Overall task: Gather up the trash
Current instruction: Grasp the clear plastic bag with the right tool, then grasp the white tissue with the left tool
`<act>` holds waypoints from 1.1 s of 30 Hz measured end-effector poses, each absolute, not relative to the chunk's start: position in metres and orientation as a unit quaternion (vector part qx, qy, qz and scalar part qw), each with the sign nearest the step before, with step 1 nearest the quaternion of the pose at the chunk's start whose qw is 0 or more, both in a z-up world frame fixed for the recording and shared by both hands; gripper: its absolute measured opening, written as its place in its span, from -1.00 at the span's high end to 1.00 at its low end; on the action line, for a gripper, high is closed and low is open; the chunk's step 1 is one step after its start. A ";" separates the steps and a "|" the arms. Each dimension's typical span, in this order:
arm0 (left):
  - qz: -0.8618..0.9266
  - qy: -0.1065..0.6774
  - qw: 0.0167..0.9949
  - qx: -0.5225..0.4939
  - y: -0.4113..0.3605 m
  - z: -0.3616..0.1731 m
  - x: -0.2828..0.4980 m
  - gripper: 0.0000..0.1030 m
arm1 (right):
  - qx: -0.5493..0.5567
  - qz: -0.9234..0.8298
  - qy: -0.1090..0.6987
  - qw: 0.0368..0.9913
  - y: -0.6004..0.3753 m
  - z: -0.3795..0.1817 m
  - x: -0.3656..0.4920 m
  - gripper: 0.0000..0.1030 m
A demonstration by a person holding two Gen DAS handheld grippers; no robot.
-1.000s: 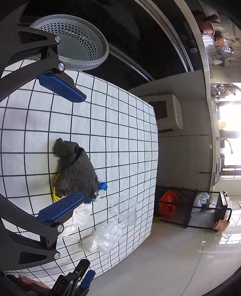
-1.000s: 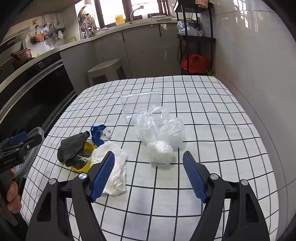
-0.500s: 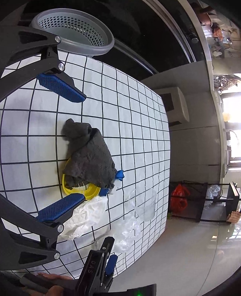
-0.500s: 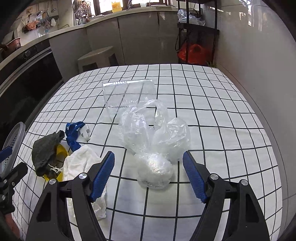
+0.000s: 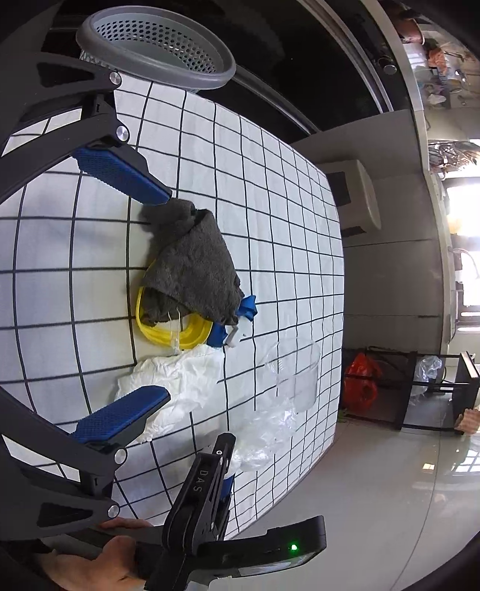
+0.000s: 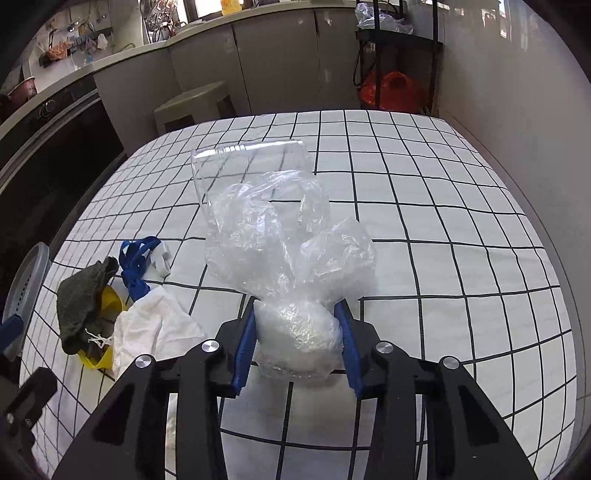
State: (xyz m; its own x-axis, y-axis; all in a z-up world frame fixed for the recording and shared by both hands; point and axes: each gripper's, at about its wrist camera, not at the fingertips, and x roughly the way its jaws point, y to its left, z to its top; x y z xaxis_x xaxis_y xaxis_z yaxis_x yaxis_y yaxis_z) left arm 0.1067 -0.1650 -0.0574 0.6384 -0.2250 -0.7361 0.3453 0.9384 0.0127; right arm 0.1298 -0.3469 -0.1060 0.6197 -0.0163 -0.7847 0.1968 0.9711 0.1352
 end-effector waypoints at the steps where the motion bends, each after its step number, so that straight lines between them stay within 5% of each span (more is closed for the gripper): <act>1: -0.157 0.398 0.901 0.073 -0.168 -0.058 0.106 -0.87 | 0.108 -0.059 0.428 0.895 -0.350 -0.103 0.128 0.23; 22: -0.109 0.440 0.888 0.084 -0.240 -0.102 0.101 -0.79 | 0.209 -0.051 0.364 0.906 -0.406 -0.060 0.086 0.24; 33: -0.122 0.444 0.883 0.091 -0.255 -0.103 0.098 0.60 | 0.220 -0.049 0.356 0.907 -0.413 -0.058 0.080 0.24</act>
